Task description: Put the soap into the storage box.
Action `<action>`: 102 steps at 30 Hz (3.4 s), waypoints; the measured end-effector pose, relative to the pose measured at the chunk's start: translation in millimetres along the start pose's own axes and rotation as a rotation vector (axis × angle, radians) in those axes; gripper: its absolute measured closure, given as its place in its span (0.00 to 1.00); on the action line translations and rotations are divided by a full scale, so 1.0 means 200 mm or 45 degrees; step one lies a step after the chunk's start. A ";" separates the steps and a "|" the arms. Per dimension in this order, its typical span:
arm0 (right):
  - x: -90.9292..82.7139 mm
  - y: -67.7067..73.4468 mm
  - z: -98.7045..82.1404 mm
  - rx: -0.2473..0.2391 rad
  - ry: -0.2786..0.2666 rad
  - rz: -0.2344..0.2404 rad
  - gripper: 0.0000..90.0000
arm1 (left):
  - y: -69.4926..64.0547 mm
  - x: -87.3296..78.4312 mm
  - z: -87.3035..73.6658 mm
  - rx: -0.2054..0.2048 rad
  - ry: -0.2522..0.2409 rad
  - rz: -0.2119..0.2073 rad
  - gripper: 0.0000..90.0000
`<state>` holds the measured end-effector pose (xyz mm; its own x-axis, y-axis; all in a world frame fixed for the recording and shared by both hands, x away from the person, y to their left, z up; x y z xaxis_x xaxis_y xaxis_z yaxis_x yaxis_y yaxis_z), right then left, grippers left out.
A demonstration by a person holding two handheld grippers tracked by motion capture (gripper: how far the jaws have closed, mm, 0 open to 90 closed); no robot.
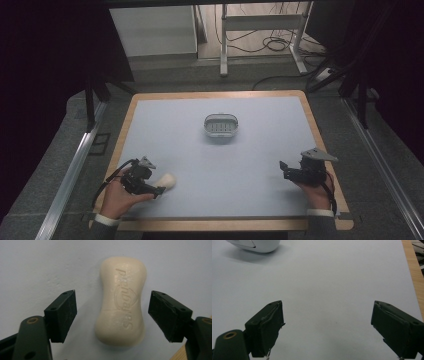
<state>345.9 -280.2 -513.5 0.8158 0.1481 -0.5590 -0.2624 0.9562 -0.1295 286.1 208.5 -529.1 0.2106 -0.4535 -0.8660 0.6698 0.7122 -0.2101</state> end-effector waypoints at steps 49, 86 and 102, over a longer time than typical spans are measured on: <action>0.02 -0.01 -0.01 0.011 0.022 -0.043 0.12 | 0.03 -0.05 0.08 0.022 -0.012 -0.014 0.55; 0.03 0.01 -0.02 -0.008 0.034 -0.042 0.12 | 0.12 -0.13 0.23 0.019 -0.052 -0.032 0.55; 0.04 0.01 -0.03 -0.010 0.040 -0.041 0.12 | 0.13 -0.11 0.30 0.030 -0.045 -0.032 0.55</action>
<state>349.1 -278.9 -522.2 0.8076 0.1090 -0.5796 -0.2401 0.9584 -0.1542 341.2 205.6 -488.6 0.2179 -0.4899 -0.8441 0.6918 0.6876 -0.2205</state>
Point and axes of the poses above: each handheld gripper's, and its own axes: x roughly forward along the jaws, z roughly out of its top, y roughly to its left, the point moved 3 cm from there along x, roughly forward along the jaws, and after that the axes turned 9 degrees about -z, right-handed, at the moved point
